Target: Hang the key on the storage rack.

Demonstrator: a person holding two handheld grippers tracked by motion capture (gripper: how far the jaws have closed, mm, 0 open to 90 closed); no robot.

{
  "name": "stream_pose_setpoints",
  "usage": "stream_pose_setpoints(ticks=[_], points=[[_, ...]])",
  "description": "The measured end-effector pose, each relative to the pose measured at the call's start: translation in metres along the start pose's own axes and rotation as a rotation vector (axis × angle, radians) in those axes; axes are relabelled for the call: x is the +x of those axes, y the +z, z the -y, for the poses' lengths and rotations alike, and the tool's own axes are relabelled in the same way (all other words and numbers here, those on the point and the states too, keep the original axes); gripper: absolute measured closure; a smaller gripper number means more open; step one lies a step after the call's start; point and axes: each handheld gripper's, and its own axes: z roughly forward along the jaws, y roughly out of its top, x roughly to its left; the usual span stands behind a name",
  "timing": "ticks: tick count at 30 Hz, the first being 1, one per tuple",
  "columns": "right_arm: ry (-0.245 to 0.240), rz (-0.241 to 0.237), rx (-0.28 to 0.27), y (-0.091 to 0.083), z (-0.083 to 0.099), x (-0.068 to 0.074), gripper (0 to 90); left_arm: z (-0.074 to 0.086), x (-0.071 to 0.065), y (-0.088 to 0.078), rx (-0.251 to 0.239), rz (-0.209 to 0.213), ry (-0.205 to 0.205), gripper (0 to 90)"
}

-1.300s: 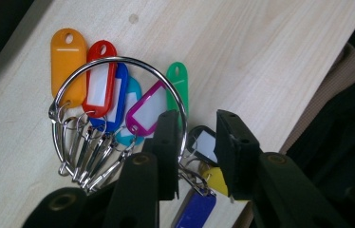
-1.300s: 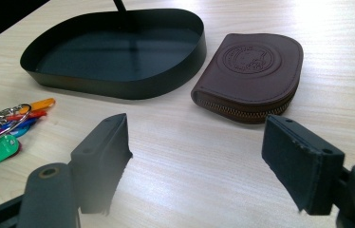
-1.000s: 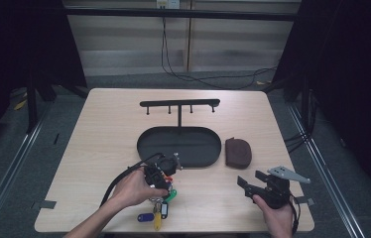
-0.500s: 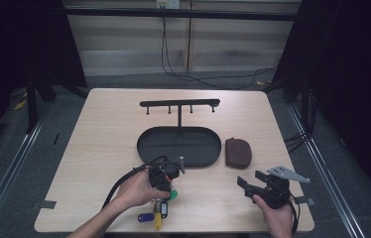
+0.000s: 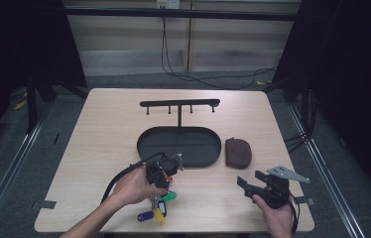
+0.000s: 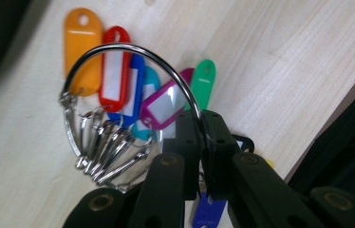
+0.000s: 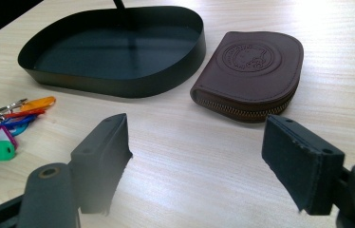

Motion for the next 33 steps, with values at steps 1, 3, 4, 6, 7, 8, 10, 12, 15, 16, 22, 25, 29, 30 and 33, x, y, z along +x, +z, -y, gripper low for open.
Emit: stream_pose_setpoints(ticks=[1, 3, 4, 6, 7, 8, 10, 12, 15, 16, 22, 25, 29, 30, 33], points=[[0.0, 0.0, 0.0, 0.0, 0.0, 0.0, 24.3, 0.0, 0.0, -0.002, 0.002, -0.002, 0.005, 86.9], [0.0, 0.0, -0.002, 0.0, 0.0, 0.0, 24.3, 0.002, 0.002, -0.006, 0.005, -0.002, 0.012, 86.9], [-0.002, 0.0, -0.002, 0.0, 0.0, 0.0, 24.2, 0.002, 0.002, -0.007, -0.001, -0.004, 0.004, 87.0], [-0.001, 0.0, -0.002, 0.0, 0.0, 0.0, 24.0, 0.004, 0.005, -0.012, -0.01, 0.002, -0.01, 87.0], [-0.002, 0.001, -0.002, 0.0, 0.0, 0.0, 23.6, 0.004, 0.006, -0.014, -0.017, 0.0, -0.015, 87.0], [-0.002, 0.001, -0.003, 0.0, 0.0, 0.0, 22.9, 0.005, 0.008, -0.017, -0.02, 0.001, -0.024, 87.1], [0.0, 0.001, -0.006, 0.0, 0.0, 0.0, 22.0, 0.006, 0.011, -0.022, -0.018, -0.006, -0.043, 87.2], [0.0, 0.005, -0.007, -0.001, 0.0, 0.0, 19.3, 0.007, 0.014, -0.027, -0.017, -0.014, -0.053, 87.3], [-0.001, 0.005, -0.006, 0.0, 0.0, 0.0, 18.1, 0.009, 0.015, -0.033, -0.013, -0.015, -0.043, 87.4], [-0.001, 0.005, -0.007, 0.0, 0.0, 0.0, 17.2, 0.01, 0.016, -0.035, -0.016, -0.019, -0.04, 87.4], [-0.004, 0.0, -0.004, 0.001, -0.001, 0.001, 14.1, 0.012, 0.018, -0.047, -0.034, -0.029, -0.047, 87.6], [-0.002, -0.001, -0.004, 0.001, -0.001, 0.001, 13.8, 0.011, 0.019, -0.052, -0.017, -0.052, -0.061, 87.8], [-0.006, 0.004, 0.004, 0.002, -0.001, 0.001, 13.8, 0.008, 0.018, -0.061, -0.019, -0.062, -0.053, 87.8], [-0.007, 0.003, 0.006, 0.002, -0.001, 0.001, 13.8, 0.008, 0.018, -0.065, -0.025, -0.055, -0.049, 87.8], [-0.006, 0.003, 0.007, 0.002, -0.001, 0.001, 13.8, 0.009, 0.018, -0.076, -0.05, -0.057, -0.04, 87.8]])
